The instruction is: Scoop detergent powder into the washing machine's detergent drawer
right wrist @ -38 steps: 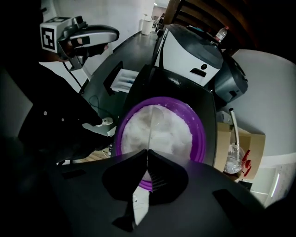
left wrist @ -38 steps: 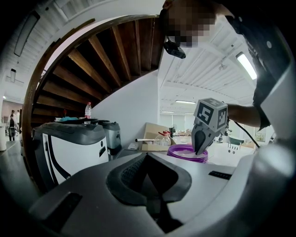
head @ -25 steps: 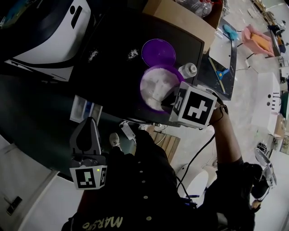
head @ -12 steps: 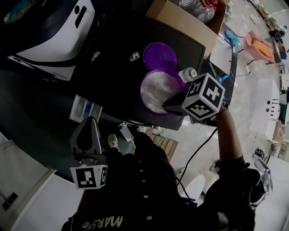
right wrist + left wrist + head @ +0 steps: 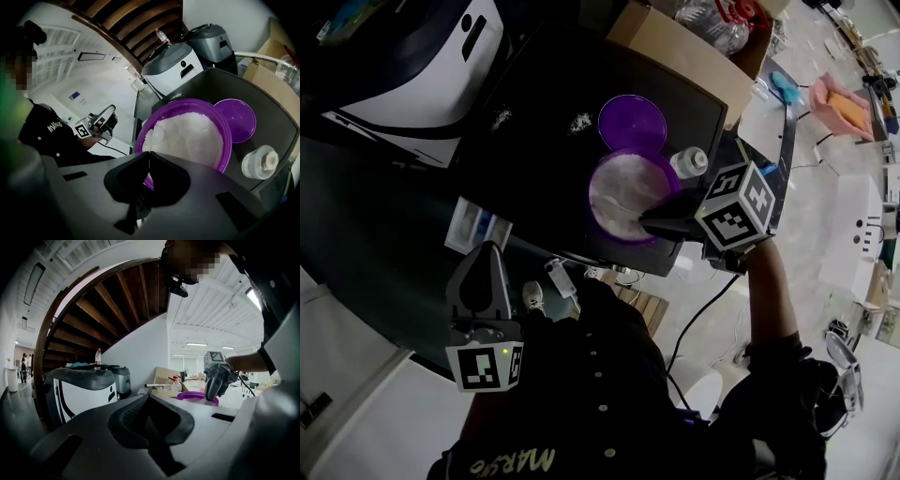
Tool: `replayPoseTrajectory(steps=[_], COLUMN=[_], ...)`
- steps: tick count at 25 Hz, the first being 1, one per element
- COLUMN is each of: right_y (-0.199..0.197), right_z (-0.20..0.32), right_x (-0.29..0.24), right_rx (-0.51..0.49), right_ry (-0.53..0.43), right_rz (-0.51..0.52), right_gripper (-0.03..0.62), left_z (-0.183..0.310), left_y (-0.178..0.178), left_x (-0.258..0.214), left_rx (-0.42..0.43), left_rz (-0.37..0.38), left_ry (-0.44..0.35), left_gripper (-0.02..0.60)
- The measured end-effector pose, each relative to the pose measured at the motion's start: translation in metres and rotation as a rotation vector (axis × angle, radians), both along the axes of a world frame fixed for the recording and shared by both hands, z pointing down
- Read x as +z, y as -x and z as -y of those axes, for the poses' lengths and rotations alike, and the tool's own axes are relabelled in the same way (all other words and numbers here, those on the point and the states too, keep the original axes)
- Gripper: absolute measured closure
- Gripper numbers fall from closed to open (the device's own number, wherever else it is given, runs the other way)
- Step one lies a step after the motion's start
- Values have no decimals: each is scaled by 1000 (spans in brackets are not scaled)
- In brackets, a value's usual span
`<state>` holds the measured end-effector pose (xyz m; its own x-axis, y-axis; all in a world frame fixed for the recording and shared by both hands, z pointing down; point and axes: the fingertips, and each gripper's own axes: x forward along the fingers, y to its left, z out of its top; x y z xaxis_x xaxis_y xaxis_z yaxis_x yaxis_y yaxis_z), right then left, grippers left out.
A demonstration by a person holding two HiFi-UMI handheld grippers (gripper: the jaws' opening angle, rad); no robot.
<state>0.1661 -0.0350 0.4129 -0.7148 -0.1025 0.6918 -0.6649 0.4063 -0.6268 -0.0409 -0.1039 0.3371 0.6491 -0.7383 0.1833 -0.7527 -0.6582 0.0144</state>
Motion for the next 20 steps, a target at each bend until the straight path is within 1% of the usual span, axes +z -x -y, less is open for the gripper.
replayPoseTrajectory(steps=[6,10,13,17,20], right_y=[-5,-11,-16,-19,-19], right_z=[2,5,8,8,8], right_x=[-2,-7,-11,-17,-24], right_rx=[105,199,293,442,529], right_ry=[-39,-61,-62,-62,-86], right_rz=[36,92,172,309,411], right_gripper=[565,565,565,565,565], left_z=[-1,-3,-3,-3,-5], left_y=[-3,-6,-6,-4,-1], left_x=[-3,-7,-11,-19,-26], left_rx=[-18,-25,-41,-67,-82], left_rz=[2,2,3,6,3], left_ry=[-14,-24,-34,-52,-67], left_gripper=[569,569,569,569,569])
